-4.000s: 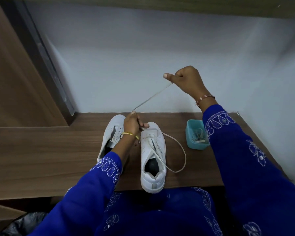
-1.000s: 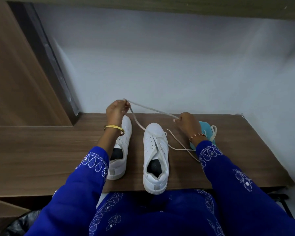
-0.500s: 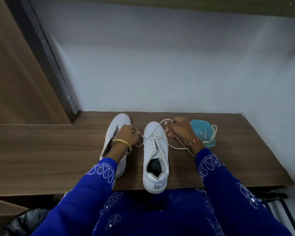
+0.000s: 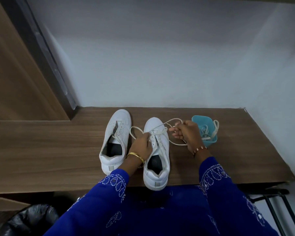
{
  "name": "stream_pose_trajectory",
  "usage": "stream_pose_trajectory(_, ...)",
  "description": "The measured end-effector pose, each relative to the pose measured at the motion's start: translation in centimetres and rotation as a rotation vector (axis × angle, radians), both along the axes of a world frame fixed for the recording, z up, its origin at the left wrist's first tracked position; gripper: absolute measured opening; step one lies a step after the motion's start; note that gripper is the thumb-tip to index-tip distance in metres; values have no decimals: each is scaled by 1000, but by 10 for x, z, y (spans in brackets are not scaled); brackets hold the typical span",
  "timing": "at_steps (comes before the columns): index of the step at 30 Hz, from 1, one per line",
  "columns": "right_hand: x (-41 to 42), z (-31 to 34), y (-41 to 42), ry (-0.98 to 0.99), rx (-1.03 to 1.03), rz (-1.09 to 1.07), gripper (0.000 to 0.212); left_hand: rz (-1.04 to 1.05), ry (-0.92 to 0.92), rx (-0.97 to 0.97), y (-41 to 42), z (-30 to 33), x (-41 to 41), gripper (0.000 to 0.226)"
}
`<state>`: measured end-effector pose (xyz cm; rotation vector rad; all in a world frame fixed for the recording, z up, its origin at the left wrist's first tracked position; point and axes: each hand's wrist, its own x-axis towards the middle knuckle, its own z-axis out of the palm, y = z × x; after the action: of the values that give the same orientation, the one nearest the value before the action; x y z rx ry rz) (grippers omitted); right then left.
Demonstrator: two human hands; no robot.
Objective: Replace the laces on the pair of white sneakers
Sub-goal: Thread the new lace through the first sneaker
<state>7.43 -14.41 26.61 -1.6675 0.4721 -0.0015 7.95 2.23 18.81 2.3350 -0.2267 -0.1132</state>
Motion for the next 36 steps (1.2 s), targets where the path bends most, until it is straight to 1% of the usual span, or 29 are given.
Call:
stream_pose_trajectory(3,0,0,3,7,-14,15,9,-44,-13,-70,4,-3,1,39)
stream_pose_trajectory(7,-2,-4,9,26,-36,30,11,-157,27,-46,6,-7,9,48)
stream_pose_trajectory(10,-3,-6,11,40,-45,34,10,-144,-6,16,5,-6,12,55)
stream_pose_trajectory(11,-3,-6,12,43,-51,36,9,-119,-31,50,5,-4,13,52)
stream_pose_trajectory(14,-3,-6,12,50,-51,41,10,-48,-130,142,4,1,25,25)
stream_pose_trajectory(16,-1,-6,12,52,-46,46,8,-38,-186,181,4,3,32,17)
stream_pose_trajectory(19,2,-5,12,47,-53,50,7,-12,-259,242,6,2,38,18)
stream_pose_trajectory(21,4,-4,12,34,-64,57,7,72,-281,239,9,4,45,15)
stream_pose_trajectory(24,8,-3,14,37,-95,88,10,227,-271,300,19,10,60,20)
stream_pose_trajectory(26,11,-5,16,40,-126,116,15,272,-223,367,25,15,68,24)
stream_pose_trajectory(28,15,-9,19,54,-143,142,14,262,-160,411,27,18,71,22)
stream_pose_trajectory(30,20,-12,22,74,-138,170,14,244,-147,417,26,17,67,21)
stream_pose_trajectory(33,29,-15,25,89,-198,244,14,226,-180,338,18,12,53,16)
stream_pose_trajectory(35,35,-19,25,53,-303,296,3,185,-189,280,14,9,42,12)
stream_pose_trajectory(36,39,-22,24,16,-355,309,9,149,-199,257,12,7,38,11)
